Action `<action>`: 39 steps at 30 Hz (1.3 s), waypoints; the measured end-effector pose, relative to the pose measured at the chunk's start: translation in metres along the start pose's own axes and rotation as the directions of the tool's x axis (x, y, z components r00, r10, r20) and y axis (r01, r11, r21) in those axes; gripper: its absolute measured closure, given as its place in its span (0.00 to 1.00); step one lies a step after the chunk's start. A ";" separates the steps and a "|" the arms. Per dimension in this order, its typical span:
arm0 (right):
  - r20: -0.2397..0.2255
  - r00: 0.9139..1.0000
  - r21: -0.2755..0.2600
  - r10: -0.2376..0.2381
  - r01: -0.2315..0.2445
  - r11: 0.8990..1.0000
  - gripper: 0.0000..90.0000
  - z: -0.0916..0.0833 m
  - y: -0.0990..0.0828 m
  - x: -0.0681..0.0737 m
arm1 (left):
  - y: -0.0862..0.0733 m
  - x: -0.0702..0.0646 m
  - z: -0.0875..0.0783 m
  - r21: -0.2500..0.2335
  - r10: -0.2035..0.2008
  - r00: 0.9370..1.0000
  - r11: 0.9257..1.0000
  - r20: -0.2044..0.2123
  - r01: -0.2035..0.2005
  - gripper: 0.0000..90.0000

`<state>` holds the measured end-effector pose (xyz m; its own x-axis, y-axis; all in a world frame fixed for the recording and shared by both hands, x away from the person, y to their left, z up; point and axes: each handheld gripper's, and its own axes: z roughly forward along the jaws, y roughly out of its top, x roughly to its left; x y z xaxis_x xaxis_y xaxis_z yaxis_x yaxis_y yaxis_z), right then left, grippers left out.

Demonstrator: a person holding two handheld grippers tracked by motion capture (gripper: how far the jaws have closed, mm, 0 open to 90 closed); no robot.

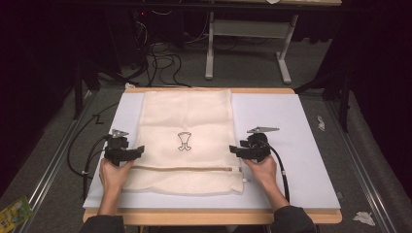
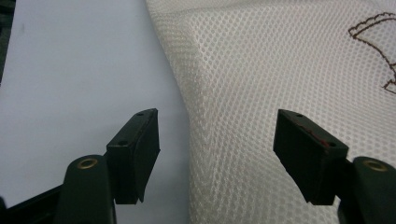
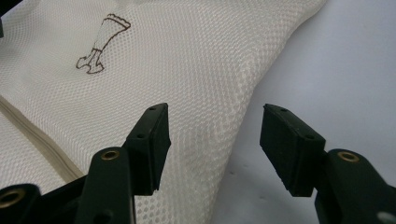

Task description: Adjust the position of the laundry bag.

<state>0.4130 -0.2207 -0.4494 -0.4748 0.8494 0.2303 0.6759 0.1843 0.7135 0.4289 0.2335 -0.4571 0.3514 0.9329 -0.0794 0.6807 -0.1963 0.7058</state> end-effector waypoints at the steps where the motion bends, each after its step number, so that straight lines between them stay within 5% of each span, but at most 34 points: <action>1: 0.001 1.000 0.002 0.005 -0.005 1.000 0.49 0.001 0.000 0.000 | 0.000 0.000 0.001 0.009 -0.005 1.000 1.000 -0.005 0.005 0.35; 9: 0.018 1.000 0.047 0.024 -0.025 0.999 0.54 0.016 0.002 -0.003 | 0.002 0.004 0.007 0.046 -0.037 0.999 0.998 0.006 0.037 0.37; 13: 0.013 1.000 0.064 0.023 -0.024 0.998 0.60 0.021 0.005 0.001 | 0.002 0.001 0.012 0.044 -0.046 0.999 0.998 0.024 0.045 0.46; 22: -0.014 1.000 0.080 -0.023 0.024 0.997 0.93 0.026 0.007 0.000 | 0.003 0.001 0.015 0.043 -0.045 0.999 0.998 0.019 0.045 0.91; 39: 0.004 0.999 0.069 -0.050 0.050 0.996 0.97 0.017 0.005 -0.006 | 0.013 -0.004 0.012 -0.013 -0.050 0.995 0.999 0.088 0.051 0.95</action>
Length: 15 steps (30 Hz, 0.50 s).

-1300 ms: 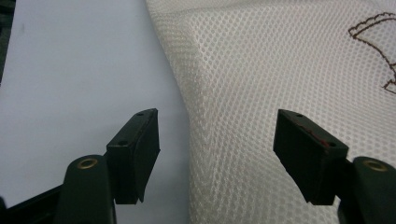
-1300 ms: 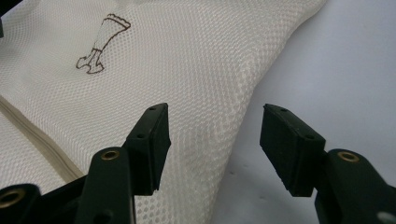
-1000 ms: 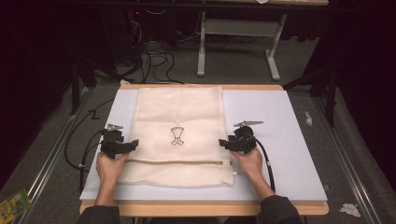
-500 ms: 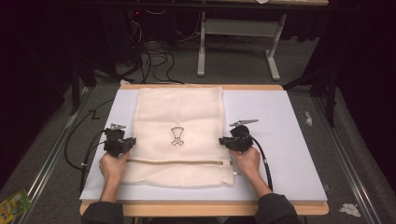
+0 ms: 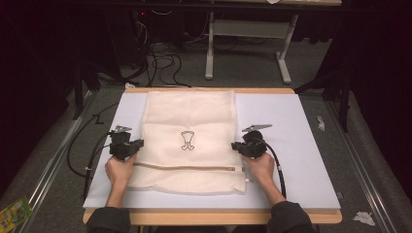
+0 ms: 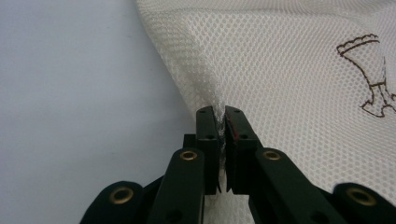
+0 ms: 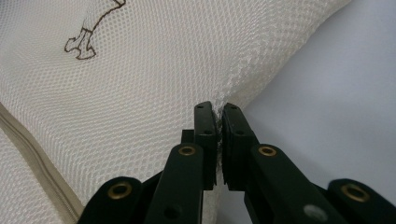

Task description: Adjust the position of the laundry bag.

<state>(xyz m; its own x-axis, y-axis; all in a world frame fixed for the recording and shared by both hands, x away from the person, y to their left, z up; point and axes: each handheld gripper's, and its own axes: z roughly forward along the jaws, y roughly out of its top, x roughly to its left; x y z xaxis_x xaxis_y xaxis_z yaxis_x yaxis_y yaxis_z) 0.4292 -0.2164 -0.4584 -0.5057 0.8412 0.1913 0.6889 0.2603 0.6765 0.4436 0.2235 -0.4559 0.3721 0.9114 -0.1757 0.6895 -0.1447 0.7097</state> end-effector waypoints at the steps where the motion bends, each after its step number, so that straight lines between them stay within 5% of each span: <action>1: 0.000 1.000 0.000 0.000 0.000 1.000 0.97 0.000 0.000 0.000 | 0.000 0.000 0.000 0.000 0.000 1.000 1.000 0.000 0.000 0.95; 15: 0.036 0.999 -0.028 0.004 -0.003 1.000 0.97 -0.022 -0.007 -0.018 | 0.013 -0.024 0.001 -0.032 0.048 0.997 0.998 0.055 -0.046 0.95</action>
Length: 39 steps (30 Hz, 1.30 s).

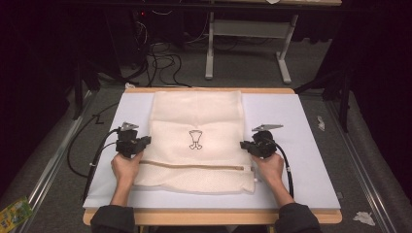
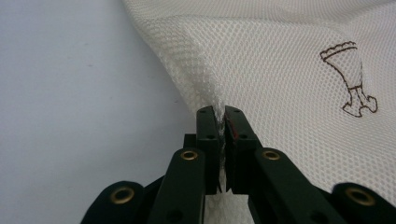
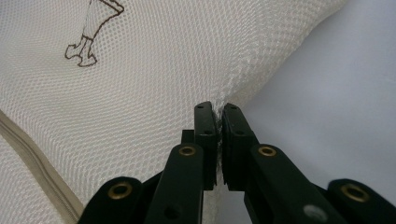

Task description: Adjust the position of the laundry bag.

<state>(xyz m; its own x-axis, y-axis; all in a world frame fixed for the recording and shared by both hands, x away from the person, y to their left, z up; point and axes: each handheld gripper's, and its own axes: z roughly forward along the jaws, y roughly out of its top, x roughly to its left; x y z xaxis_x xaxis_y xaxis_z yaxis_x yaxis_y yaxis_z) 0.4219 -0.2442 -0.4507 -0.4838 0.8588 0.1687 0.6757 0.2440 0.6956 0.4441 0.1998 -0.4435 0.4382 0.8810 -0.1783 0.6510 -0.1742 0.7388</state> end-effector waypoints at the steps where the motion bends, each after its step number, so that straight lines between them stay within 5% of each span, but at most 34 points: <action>1: 0.002 1.000 0.000 0.003 -0.003 1.000 0.97 -0.002 0.000 -0.001 | 0.000 -0.001 0.000 0.000 -0.001 1.000 1.000 0.007 0.001 0.95; 19: 0.047 0.999 -0.041 0.018 -0.016 0.999 0.97 -0.028 -0.009 -0.022 | 0.016 -0.031 0.009 -0.006 0.071 0.996 0.997 0.047 -0.071 0.96; 39: 0.096 0.993 -0.065 0.073 -0.067 0.996 0.97 -0.055 -0.026 -0.053 | 0.027 -0.064 0.028 -0.010 0.089 0.989 0.996 0.120 -0.088 0.96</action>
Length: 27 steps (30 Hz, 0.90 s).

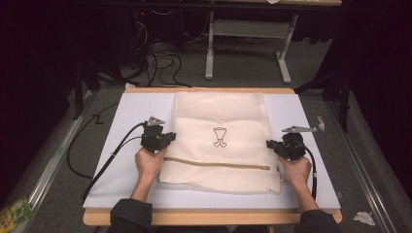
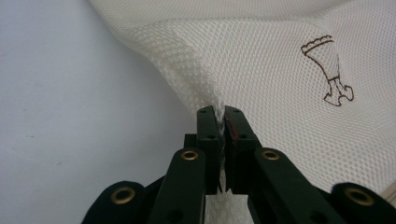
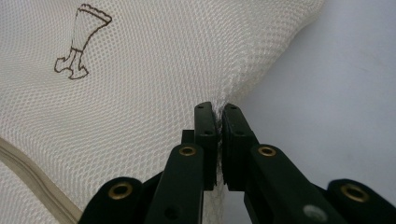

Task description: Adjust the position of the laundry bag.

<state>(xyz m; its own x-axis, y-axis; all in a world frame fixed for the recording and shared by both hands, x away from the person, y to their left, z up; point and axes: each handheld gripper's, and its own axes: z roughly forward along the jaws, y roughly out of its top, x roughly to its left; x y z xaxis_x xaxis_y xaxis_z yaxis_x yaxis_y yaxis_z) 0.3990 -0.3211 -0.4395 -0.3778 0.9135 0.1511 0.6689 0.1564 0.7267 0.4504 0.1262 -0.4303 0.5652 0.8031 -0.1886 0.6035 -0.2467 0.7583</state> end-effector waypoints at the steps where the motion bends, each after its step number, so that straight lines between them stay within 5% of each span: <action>1: 0.004 1.000 -0.002 0.002 -0.002 1.000 0.97 -0.001 -0.001 -0.001 | 0.000 -0.001 0.001 -0.002 -0.007 1.000 1.000 0.005 0.007 0.96; 27: 0.024 1.000 0.012 0.002 -0.002 1.000 0.94 0.000 -0.012 -0.010 | -0.008 -0.012 0.012 0.038 0.074 0.996 0.997 -0.044 -0.072 0.93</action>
<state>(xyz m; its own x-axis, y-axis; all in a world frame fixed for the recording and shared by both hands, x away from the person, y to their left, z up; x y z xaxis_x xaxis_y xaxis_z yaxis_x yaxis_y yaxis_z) 0.3947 -0.3319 -0.4501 -0.3608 0.9226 0.1363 0.6774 0.1588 0.7183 0.4454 0.1125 -0.4418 0.5829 0.8059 -0.1043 0.5819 -0.3244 0.7458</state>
